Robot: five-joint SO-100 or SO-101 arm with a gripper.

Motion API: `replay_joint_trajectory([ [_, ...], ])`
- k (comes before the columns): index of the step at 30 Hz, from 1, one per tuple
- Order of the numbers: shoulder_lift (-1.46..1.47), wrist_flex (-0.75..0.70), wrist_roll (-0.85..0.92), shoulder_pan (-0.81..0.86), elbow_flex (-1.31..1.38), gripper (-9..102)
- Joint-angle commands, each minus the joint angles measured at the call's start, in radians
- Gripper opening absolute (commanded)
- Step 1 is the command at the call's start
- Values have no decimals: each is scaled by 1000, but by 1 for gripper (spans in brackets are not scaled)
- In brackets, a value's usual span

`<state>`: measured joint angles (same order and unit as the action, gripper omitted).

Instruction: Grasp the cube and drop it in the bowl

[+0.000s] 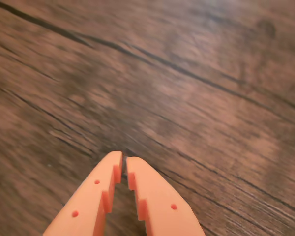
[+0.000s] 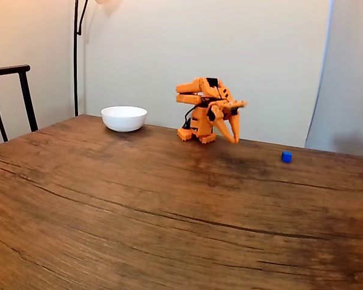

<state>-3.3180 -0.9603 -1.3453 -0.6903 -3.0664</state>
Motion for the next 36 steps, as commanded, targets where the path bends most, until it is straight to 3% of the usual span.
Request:
replay_joint_trajectory([
  [1,5,12,-8,-86,98,0],
  [7,9,6,-43,-290,198,0],
  [16,51,8,-244,-318,281,0],
  [22,302,6,-321,-350,428,0],
  [36,900,21,-311,-456,761,0],
])
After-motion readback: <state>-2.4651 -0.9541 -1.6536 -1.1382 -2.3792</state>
